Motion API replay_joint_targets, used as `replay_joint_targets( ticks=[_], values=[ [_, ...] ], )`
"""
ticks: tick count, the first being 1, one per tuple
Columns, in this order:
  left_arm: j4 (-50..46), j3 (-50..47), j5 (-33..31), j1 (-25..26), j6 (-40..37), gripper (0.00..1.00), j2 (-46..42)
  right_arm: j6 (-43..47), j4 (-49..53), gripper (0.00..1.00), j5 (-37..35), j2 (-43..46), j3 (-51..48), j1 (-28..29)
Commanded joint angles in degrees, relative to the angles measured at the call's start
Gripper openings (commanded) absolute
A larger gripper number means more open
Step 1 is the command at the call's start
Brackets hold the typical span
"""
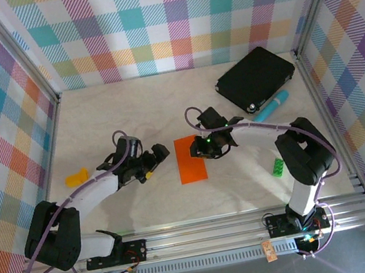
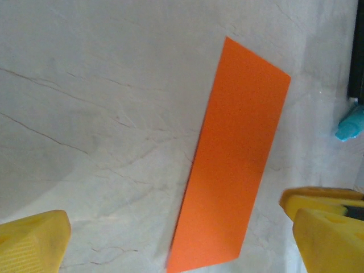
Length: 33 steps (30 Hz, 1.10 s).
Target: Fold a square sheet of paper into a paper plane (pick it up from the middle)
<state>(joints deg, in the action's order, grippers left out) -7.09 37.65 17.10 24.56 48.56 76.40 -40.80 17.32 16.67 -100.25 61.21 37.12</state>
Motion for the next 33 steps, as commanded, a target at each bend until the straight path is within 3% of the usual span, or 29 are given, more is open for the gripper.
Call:
replay_joint_targets(
  ticks=[1,7,11,21,25,33],
  values=[
    [1.3,-0.9,0.3,1.8,2.1,1.00,-0.2,-2.5,-0.5,0.26,1.0,-3.2,0.2,-0.3],
    [5.0,-2.4,2.0,4.3,4.8,0.95,0.9,-4.0,-1.1,0.25,1.1,-5.6,-0.7,-1.4],
    [7.5,-2.5,3.6,5.9,6.7,0.84,3.3,-4.2,-1.7,0.24,2.9,-7.4,-2.2,-2.6],
    [13.1,-2.6,5.8,9.4,9.6,0.44,10.5,-1.5,-0.2,0.24,4.9,-8.9,-4.4,-4.4],
    [13.4,-2.1,5.7,10.2,9.5,0.39,12.2,-1.4,-0.5,0.24,5.2,-8.9,-4.6,-4.6],
    [12.2,-0.1,5.2,11.3,8.7,0.38,15.6,-0.6,-0.4,0.25,5.4,-8.9,-4.4,-4.6]
  ],
)
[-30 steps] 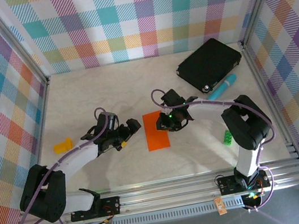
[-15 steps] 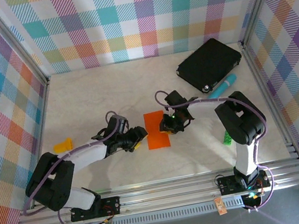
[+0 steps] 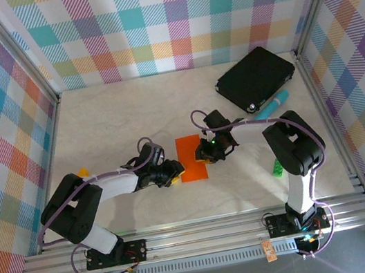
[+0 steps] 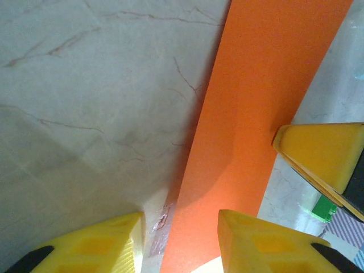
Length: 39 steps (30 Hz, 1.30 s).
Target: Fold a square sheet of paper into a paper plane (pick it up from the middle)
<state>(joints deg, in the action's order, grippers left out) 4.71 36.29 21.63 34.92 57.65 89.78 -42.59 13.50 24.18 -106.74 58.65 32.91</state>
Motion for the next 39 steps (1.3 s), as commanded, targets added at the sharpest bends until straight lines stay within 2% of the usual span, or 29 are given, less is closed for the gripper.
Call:
replay_joint_targets(
  ticks=[1,9,39],
  values=[
    [1.1,1.5,1.1,1.0,-0.4,0.37,2.6,1.2,3.4,0.25,-2.1,-2.5,-2.0,-0.4],
    [7.7,2.3,5.2,1.1,1.2,0.33,3.4,1.3,3.5,0.25,-2.1,-2.4,-1.9,-0.4],
    [9.9,4.3,8.8,-5.0,-1.4,0.25,6.8,2.0,2.2,0.27,-2.4,-1.6,-2.6,-0.4]
  ],
)
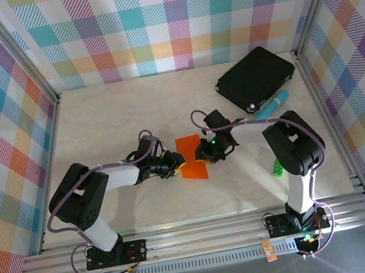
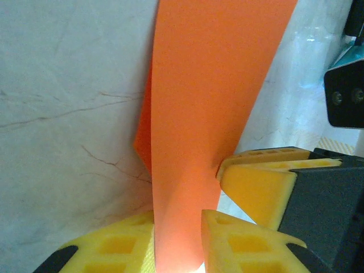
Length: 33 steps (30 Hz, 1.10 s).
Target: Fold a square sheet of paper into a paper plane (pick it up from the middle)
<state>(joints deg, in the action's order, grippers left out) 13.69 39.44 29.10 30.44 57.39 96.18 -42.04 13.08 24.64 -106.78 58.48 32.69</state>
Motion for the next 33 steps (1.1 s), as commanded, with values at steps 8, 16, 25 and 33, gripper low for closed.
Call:
replay_joint_targets(
  ticks=[8,16,25,33],
  values=[
    [0.3,1.1,1.3,-0.9,-1.6,0.16,0.7,1.7,1.1,0.31,-2.6,-0.7,-2.6,-0.4],
    [0.1,0.7,0.7,-1.3,-1.4,0.00,0.2,3.7,-3.6,0.48,-2.3,5.4,-2.9,-1.8],
    [-0.9,0.1,-1.9,-1.7,1.3,0.00,-2.8,17.9,-9.7,0.87,-9.9,17.3,-6.3,-1.8],
    [-1.3,0.0,-4.5,-2.3,5.3,0.00,-4.8,30.9,-22.3,0.91,-10.9,25.3,-16.8,0.0]
  ],
)
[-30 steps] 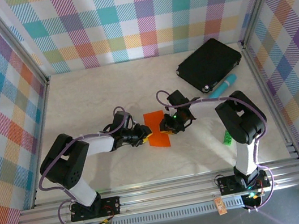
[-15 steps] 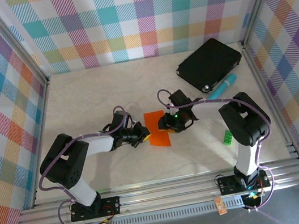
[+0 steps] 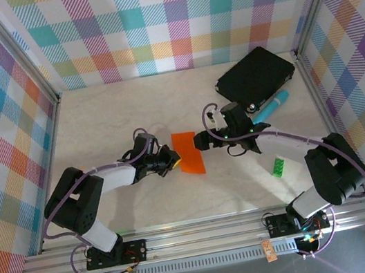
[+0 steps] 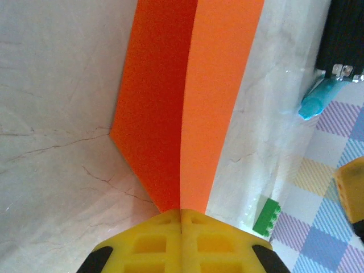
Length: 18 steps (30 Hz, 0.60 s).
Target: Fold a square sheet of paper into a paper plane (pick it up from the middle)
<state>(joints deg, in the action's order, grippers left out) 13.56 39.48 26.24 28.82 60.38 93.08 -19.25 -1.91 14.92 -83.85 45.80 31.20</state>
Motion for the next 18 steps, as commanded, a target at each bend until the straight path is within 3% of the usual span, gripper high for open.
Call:
replay_joint_targets(
  ticks=[1,7,18],
  values=[
    [-1.2,0.0,-1.7,-0.8,2.7,0.00,-1.7,9.6,-9.0,0.91,-1.2,3.1,-5.3,2.0],
    [-0.1,0.1,-1.5,-0.8,4.5,0.00,-1.0,17.6,-9.1,0.90,1.9,2.5,-6.2,5.7],
    [0.5,0.4,-0.9,-0.8,4.6,0.00,-0.4,28.6,-14.7,0.83,-1.5,-3.5,-7.0,13.4]
  ],
)
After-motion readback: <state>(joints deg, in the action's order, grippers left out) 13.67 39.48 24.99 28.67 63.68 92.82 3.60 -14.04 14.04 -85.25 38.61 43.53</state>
